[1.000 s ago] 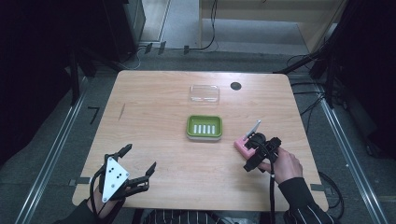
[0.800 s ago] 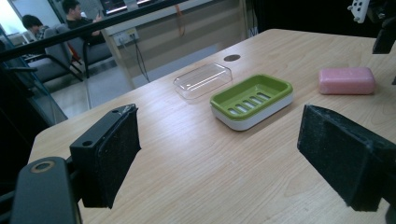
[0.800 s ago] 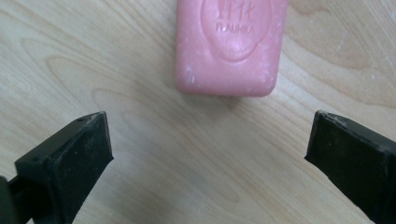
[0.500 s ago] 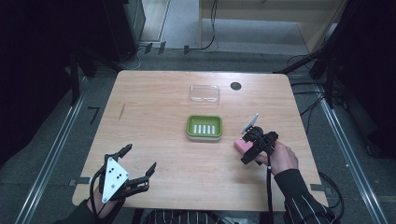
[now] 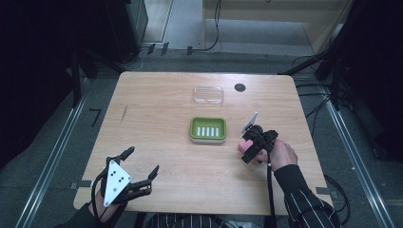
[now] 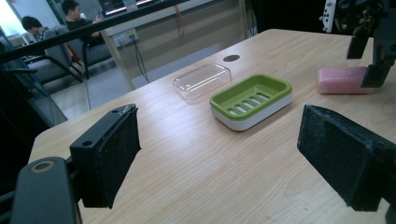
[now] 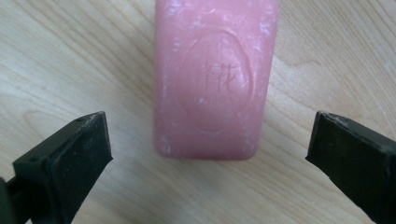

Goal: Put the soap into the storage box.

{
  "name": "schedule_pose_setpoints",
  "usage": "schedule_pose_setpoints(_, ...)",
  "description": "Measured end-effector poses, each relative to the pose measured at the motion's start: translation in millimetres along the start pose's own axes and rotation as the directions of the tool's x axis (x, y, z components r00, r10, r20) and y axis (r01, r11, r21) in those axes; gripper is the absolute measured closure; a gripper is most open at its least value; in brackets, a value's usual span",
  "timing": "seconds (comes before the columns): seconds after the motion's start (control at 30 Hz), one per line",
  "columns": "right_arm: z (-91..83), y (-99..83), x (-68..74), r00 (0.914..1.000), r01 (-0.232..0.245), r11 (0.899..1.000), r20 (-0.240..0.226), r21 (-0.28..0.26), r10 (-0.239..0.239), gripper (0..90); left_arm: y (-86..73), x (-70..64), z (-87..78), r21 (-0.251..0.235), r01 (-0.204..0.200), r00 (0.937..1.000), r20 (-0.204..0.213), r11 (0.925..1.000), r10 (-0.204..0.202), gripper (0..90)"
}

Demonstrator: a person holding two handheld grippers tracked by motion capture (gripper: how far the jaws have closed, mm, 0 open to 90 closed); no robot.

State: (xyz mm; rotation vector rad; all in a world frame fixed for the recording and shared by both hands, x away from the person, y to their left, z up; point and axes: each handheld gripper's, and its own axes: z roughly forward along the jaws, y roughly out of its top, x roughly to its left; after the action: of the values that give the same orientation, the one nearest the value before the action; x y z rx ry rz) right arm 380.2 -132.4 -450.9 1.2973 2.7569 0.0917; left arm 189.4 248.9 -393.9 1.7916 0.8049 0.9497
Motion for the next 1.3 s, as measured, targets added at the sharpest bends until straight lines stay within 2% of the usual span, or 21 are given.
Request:
schedule_pose_setpoints(0.23,6.6,10.0,-1.1,1.0000,0.004,1.000,0.007,0.019,-0.004,0.5,0.0,0.0,-0.2,0.000,-0.003,1.0000,0.002,1.0000,0.003,13.3)
schedule_pose_setpoints(0.33,8.1,13.5,-1.0,0.9999,0.012,1.000,-0.008,0.022,-0.012,16.0,0.0,-0.1,0.0,-0.001,-0.003,1.0000,0.003,1.0000,0.003,13.3)
schedule_pose_setpoints(0.43,8.9,13.9,-1.2,1.0000,0.008,1.000,-0.003,0.024,-0.008,15.8,-0.1,-0.1,-0.1,-0.002,-0.004,1.0000,0.004,1.0000,0.004,13.3)
schedule_pose_setpoints(0.47,9.4,13.7,-1.0,1.0000,0.004,1.000,-0.008,0.029,-0.004,20.0,-0.1,0.0,0.0,-0.001,-0.004,1.0000,0.002,1.0000,0.004,13.3)
schedule_pose_setpoints(0.7,10.1,13.8,-0.5,1.0000,0.006,0.999,-0.006,0.041,-0.006,28.2,0.0,-0.1,0.0,-0.001,-0.004,1.0000,0.003,1.0000,0.004,13.3)
schedule_pose_setpoints(1.1,13.5,13.9,0.3,0.9998,0.015,0.998,-0.016,0.058,-0.014,37.0,0.0,-0.1,-0.1,-0.001,-0.005,1.0000,0.004,1.0000,0.005,13.3)
schedule_pose_setpoints(1.3,14.2,13.7,0.3,0.9996,0.025,0.998,-0.017,0.061,-0.024,36.9,-0.1,-0.1,-0.1,-0.002,-0.005,1.0000,0.003,1.0000,0.005,13.3)
